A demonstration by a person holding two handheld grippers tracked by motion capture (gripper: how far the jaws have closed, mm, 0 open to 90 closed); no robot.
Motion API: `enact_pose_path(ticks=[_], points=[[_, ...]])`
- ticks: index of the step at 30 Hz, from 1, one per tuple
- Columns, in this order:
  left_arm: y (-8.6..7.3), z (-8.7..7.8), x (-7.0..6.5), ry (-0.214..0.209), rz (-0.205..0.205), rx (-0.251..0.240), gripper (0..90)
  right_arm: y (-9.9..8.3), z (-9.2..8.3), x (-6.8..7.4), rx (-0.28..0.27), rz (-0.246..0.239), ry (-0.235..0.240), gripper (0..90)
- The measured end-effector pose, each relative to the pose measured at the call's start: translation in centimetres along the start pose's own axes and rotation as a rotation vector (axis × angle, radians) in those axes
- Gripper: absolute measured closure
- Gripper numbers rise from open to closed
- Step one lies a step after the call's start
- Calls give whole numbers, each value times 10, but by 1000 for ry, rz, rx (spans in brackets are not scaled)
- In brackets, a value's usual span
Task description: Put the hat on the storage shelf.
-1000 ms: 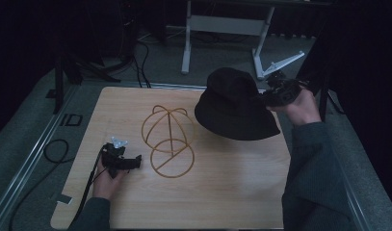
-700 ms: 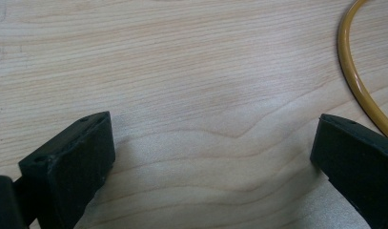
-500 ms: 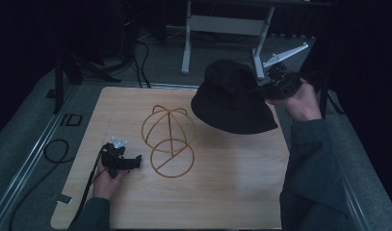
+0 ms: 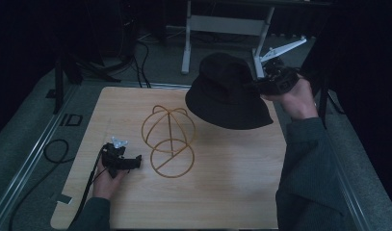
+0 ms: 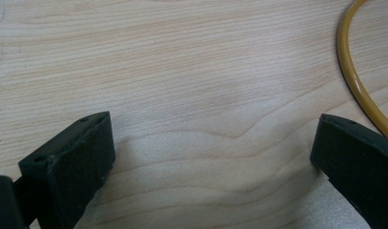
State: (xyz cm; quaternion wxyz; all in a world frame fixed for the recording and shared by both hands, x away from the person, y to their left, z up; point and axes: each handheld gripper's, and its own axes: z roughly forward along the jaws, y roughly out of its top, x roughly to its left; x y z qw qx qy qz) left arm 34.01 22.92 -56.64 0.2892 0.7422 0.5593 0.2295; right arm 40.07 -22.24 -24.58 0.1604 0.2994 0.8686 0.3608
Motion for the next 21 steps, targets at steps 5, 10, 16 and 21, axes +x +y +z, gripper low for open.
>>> enact_pose_path(ticks=[5, 10, 16, 21], points=[[0, 0, 0, 1, 0, 0, 13, 4, -1, 1, -19, 0, 13, 881], [0, 0, 0, 1, -1, -1, 13, 8, -2, 5, -25, -12, 17, 881], [0, 0, 0, 1, 0, -1, 13, 14, -4, 9, -46, -30, 34, 881], [0, 0, 0, 1, 0, -1, 13, 17, -5, 12, -51, -32, 41, 881]])
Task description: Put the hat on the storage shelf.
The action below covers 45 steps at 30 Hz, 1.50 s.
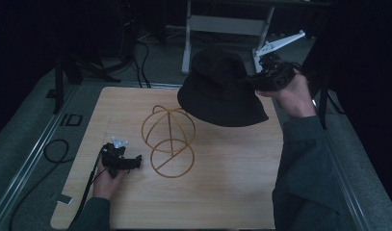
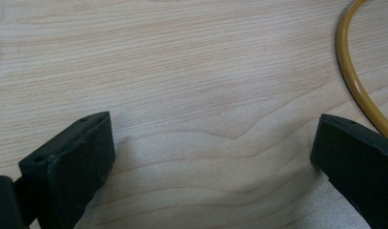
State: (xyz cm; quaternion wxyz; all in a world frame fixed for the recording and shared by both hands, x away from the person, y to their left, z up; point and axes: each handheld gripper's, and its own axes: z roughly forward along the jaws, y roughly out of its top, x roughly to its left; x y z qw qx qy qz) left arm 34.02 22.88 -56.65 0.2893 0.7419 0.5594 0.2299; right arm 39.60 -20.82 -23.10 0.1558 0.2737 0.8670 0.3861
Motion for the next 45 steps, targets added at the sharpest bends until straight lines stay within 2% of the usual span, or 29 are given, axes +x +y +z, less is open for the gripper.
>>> enact_pose_path(ticks=[8, 25, 45], points=[[0, 0, 0, 0, 0, 0, 13, 3, 1, 3, -44, 2, 44, 881], [0, 0, 0, 0, -2, -1, 13, 15, 6, 16, -97, -45, 94, 881], [0, 0, 0, -2, 0, 4, 13, 25, 21, 30, -109, -79, 166, 880]])
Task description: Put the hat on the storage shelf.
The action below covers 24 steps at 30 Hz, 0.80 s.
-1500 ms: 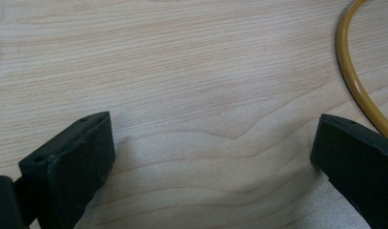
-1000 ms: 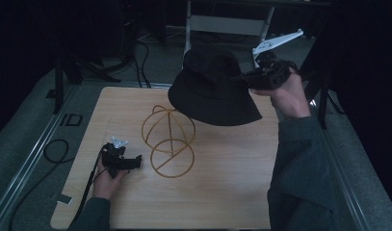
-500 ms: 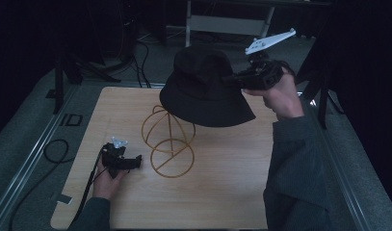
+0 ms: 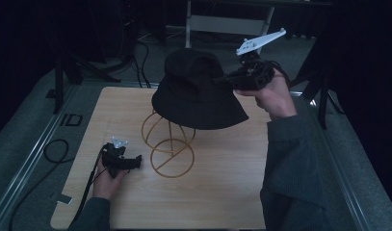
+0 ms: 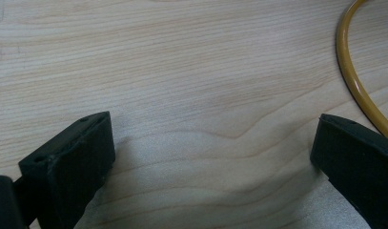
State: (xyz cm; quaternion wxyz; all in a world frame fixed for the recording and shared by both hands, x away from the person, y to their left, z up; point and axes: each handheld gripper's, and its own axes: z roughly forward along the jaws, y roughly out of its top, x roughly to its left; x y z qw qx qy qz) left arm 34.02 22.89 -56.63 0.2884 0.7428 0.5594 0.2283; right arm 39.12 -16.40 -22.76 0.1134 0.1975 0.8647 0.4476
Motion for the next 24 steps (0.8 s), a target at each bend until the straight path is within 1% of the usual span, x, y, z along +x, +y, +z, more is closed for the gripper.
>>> enact_pose_path(ticks=[6, 14, 19, 24], points=[[0, 0, 0, 0, 0, 0, 13, 1, 3, 4, -3, -13, 13, 880], [0, 0, 0, 0, 0, -1, 13, 6, 10, 12, -21, -39, 56, 879], [0, 0, 0, 0, 0, 0, 13, 9, 14, 17, -24, -59, 72, 879], [0, 0, 0, 1, 0, -1, 13, 9, 17, 19, -35, -69, 89, 879]])
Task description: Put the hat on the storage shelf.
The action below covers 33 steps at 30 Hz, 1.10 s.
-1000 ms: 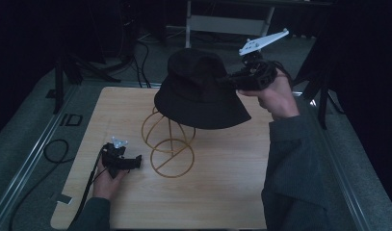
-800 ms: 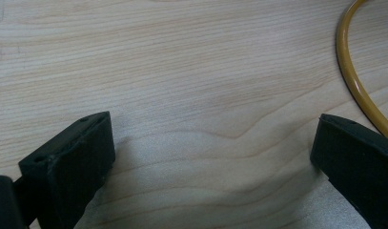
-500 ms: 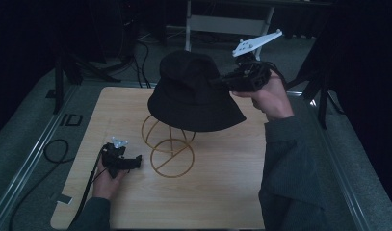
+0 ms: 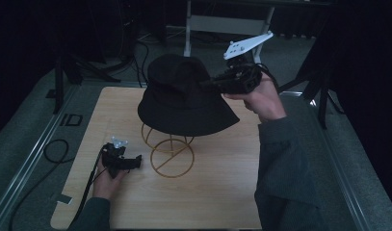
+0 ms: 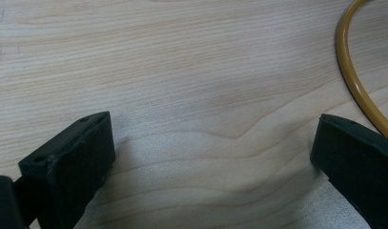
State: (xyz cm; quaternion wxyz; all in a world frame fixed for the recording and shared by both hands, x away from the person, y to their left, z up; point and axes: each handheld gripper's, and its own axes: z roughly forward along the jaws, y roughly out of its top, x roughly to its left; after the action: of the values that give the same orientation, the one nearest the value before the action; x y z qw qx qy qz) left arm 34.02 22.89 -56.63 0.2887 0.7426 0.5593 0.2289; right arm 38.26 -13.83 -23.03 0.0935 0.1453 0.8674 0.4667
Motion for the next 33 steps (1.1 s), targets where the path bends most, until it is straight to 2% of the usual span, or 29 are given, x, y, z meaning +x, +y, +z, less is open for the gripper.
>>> enact_pose_path(ticks=[20, 33], points=[[0, 0, 0, -1, 3, 3, 13, -1, 19, 12, 1, -41, 47, 878], [0, 0, 0, 1, 2, 0, 13, -6, 36, 21, 52, -69, 43, 877]])
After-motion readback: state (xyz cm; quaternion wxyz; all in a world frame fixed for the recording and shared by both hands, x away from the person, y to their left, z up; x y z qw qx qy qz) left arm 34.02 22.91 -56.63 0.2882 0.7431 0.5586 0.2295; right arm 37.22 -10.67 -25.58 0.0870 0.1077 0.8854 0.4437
